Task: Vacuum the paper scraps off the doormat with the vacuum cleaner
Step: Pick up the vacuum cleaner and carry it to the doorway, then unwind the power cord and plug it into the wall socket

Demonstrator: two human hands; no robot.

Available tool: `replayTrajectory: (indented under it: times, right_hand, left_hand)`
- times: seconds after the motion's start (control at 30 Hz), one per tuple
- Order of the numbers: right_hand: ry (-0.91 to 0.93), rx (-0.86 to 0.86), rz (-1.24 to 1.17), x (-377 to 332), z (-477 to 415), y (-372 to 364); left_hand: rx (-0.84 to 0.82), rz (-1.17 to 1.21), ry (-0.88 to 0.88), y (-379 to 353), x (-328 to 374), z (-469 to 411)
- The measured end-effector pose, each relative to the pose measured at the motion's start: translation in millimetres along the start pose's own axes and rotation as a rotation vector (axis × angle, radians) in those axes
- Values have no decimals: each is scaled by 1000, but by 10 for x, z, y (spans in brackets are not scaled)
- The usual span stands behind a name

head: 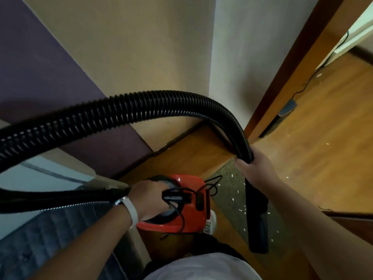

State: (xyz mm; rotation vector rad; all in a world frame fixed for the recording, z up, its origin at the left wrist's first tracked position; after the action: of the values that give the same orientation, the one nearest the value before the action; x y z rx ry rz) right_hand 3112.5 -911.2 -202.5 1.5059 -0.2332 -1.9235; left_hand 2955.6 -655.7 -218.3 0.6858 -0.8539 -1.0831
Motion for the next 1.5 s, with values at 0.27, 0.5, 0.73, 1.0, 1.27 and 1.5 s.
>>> replayTrajectory:
  times: [0.27,0.5,0.73,1.0,1.27,1.5]
  right_hand:
    - [-76,37,-147,23,-426,57]
    - [-193,195,-213,178,-672,19]
    - [-380,375,-330,572,-779,-285]
    - [-446,356,-360,1307,-1317,-1053]
    - [-449,333,-414,2503,-1969,-1989]
    - [-464,385,-488,3612,-2450,-2856]
  left_hand:
    - [-93,-168,-138,351,67,-674]
    - [-211,-306,-393,312,72,-1420]
    - [-404,-514,-699,-158,79,-2094]
    - [-458,-731,-809,-1071,-201,-2724]
    - [-435,-989,-928,-2198,-744,-3553]
    - [-399,-1100,-1065,-3183,-1086,-4310]
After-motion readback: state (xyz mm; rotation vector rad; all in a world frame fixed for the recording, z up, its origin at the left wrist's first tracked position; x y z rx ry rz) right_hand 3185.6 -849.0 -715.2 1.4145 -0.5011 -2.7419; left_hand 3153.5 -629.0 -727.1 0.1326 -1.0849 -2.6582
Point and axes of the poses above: each hand's wrist, its own z-axis away from the middle knuckle, its own y-axis out of the back of the hand, x = y × z, the point moved 8 cm from there along -z, towards the middle knuckle, and after that the axes turned 2 degrees about -y, right-handed, at the moved point
